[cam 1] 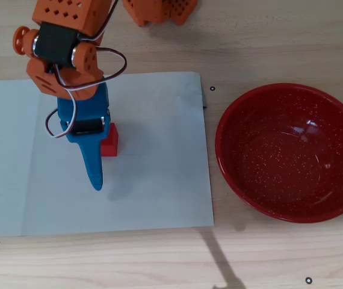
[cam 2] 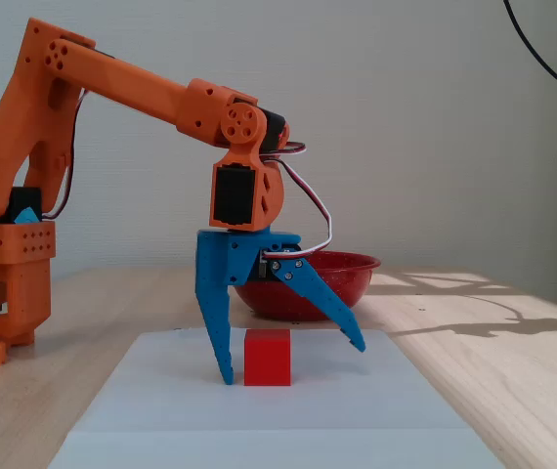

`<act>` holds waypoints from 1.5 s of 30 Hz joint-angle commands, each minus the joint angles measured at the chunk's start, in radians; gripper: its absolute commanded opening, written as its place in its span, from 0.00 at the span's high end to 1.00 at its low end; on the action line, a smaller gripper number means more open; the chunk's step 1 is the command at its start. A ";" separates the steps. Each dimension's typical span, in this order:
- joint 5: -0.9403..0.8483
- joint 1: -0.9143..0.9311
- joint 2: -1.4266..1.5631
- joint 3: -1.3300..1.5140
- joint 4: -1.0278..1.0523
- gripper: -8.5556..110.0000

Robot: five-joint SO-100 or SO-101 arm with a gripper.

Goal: Grasp the red cube and put it in the red bowl

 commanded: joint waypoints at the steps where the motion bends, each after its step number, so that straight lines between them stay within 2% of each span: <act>1: 0.015 0.025 0.044 -0.100 0.011 0.51; 6: 0.037 0.025 0.071 -0.098 0.018 0.70; 10: 0.049 0.025 0.094 -0.077 0.008 0.77; 15: 0.052 0.023 0.110 -0.061 0.006 0.77; 20: 0.057 0.020 0.123 -0.049 0.005 0.72; 30: 0.067 0.011 0.129 -0.048 0.006 0.69; 34: 0.075 0.011 0.130 -0.048 0.012 0.75; 39: 0.081 0.014 0.137 -0.052 0.020 0.92; 45: 0.054 0.017 0.152 -0.133 0.124 0.92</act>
